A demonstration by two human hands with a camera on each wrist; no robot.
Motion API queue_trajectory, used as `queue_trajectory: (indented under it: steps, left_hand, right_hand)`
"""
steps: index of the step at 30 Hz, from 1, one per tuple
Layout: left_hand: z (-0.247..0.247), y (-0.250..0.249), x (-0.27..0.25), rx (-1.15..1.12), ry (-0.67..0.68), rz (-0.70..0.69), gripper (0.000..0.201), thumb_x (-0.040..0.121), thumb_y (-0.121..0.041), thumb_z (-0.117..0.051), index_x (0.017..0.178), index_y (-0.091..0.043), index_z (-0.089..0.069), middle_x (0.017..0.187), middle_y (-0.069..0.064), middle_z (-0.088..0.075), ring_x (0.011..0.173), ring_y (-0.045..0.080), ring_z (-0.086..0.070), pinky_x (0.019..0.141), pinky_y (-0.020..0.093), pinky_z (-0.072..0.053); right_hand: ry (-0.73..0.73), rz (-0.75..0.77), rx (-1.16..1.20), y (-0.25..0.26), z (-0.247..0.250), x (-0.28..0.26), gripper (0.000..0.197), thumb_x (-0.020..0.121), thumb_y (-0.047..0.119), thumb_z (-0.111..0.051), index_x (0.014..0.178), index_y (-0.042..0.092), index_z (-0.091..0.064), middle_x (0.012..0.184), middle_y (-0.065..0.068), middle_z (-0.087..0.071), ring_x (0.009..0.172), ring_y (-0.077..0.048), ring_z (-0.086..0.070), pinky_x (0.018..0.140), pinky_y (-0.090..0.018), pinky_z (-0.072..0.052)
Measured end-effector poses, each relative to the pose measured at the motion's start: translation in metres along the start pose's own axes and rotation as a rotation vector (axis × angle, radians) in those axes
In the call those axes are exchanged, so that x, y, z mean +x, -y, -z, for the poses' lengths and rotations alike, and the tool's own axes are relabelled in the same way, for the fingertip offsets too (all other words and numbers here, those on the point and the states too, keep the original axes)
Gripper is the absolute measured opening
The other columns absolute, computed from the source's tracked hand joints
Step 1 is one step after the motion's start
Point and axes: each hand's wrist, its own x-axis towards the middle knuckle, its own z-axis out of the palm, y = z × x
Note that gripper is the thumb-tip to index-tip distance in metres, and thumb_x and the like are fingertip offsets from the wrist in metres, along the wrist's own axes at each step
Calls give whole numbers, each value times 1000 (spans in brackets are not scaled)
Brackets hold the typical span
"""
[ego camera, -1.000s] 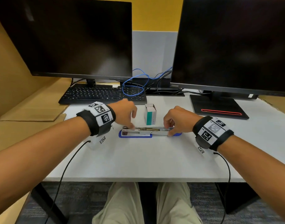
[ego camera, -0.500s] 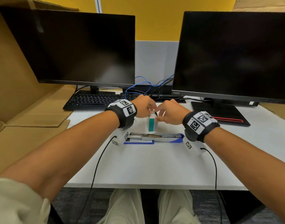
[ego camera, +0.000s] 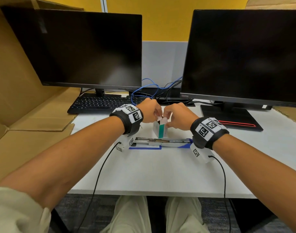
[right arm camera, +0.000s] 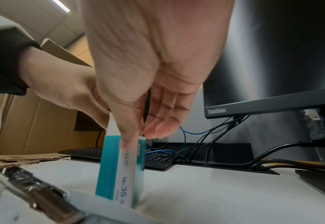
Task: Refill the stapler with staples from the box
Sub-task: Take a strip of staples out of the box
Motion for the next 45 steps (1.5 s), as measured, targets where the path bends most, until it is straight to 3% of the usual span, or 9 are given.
queue_trajectory:
  steps: [4,9,20,24,30,34,37,41,45]
  left_hand:
    - [-1,-2,5,29,-16,22,27,82,-16,-70,109,-12,-74,106,6,-74,105,25,-63,96,41,-53]
    - [-6,-9,12,74,-54,50,37,72,-34,-81,101,-13,-74,101,4,-69,95,21,-60,79,33,-55]
    - [-3,0,14,-139,-152,141,20,77,-7,-67,94,-18,-66,106,13,-66,98,29,-63,85,43,-57]
    - [-2,9,6,-155,-187,145,14,82,-9,-65,92,-12,-76,102,9,-72,106,22,-52,90,39,-51]
    - [-12,11,-2,-91,-10,174,34,76,-36,-58,90,-14,-79,98,6,-74,94,27,-68,79,42,-60]
    - [-17,13,-3,-52,115,125,57,72,-53,-67,106,-9,-73,106,6,-69,96,24,-61,80,37,-55]
    - [-23,14,0,-18,67,109,60,56,-68,-76,84,-16,-65,80,-3,-59,74,16,-51,64,31,-46]
    - [-31,11,0,-32,-10,110,56,59,-57,-82,89,-14,-62,80,-2,-52,75,18,-48,64,31,-44]
    - [-32,7,-1,-45,-8,123,60,62,-50,-84,103,-10,-65,92,3,-57,87,21,-52,72,34,-50]
  right_hand:
    - [18,71,11,-6,3,-11,22,80,32,-77,95,17,-74,100,2,-67,79,-13,-59,66,-20,-46]
    - [18,66,55,-8,3,-19,32,86,47,-65,97,19,-78,94,3,-69,75,-13,-60,64,-23,-47]
    - [26,1,41,-3,-2,-3,26,81,32,-76,103,21,-71,90,3,-69,83,-14,-56,79,-35,-55]
    - [40,16,13,-2,-3,-1,17,80,29,-78,89,15,-75,90,-2,-71,78,-16,-59,72,-33,-56]
    - [12,31,12,-2,-4,-1,12,78,26,-80,82,15,-75,84,-1,-71,73,-14,-59,67,-30,-55]
    - [-4,25,30,0,-5,0,9,78,22,-79,78,13,-77,79,-2,-71,69,-13,-58,67,-28,-55]
    - [4,40,34,3,-4,2,6,77,19,-79,76,13,-77,71,-2,-71,65,-12,-59,68,-31,-58]
    - [114,64,21,6,4,4,9,85,14,-70,86,11,-79,83,-3,-73,77,-17,-64,73,-26,-55]
    - [95,4,34,3,8,12,18,91,20,-62,94,12,-78,88,-4,-74,83,-21,-66,78,-36,-57]
